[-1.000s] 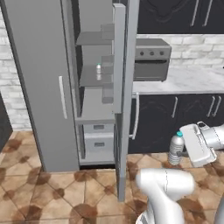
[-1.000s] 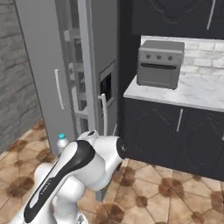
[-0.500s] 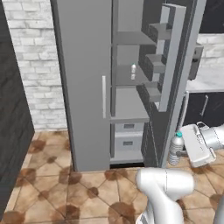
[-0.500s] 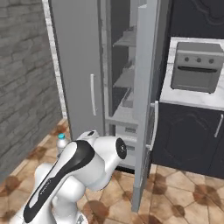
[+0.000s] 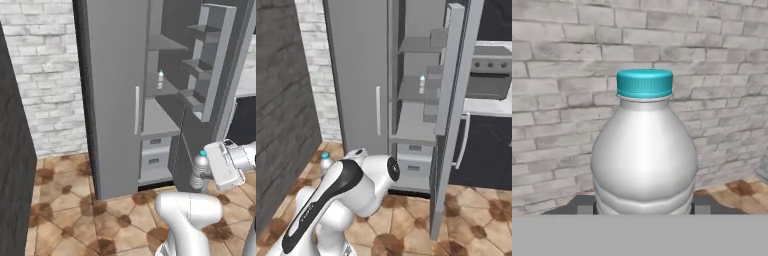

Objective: Take the bottled waters from the counter and place them in the freezer to freeze. Close the freezer door after placing the bottles.

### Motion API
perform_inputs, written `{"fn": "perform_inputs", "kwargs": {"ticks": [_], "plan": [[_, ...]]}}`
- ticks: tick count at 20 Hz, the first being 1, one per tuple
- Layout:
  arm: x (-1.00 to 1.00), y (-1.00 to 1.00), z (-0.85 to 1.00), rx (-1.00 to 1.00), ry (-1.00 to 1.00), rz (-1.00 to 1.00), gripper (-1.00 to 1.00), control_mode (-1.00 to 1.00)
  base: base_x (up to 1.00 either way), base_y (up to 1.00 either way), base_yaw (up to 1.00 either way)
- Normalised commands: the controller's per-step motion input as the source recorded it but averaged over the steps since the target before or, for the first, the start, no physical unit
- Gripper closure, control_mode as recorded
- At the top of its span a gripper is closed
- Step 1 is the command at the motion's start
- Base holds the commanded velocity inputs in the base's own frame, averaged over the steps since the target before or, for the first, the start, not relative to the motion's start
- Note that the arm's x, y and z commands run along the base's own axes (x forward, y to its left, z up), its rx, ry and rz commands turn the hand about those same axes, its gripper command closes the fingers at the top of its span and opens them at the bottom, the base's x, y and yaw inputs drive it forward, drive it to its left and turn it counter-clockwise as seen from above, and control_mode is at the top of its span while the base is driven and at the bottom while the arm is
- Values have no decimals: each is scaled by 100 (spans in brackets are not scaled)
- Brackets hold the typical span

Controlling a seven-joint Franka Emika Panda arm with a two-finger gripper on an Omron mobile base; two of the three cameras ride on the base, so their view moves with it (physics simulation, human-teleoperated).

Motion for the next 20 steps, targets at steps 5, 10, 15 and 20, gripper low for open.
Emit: {"fn": "perform_inputs", "kwargs": {"ticks": [5,10,15,20], "plan": [[0,0,0,0,0,0,100,100,58,66,-49],[0,0,0,0,0,0,100,100,50,74,-37],[0,0,0,0,0,0,100,100,30,49,-20],[0,0,0,0,0,0,100,100,27,1,-6]]}}
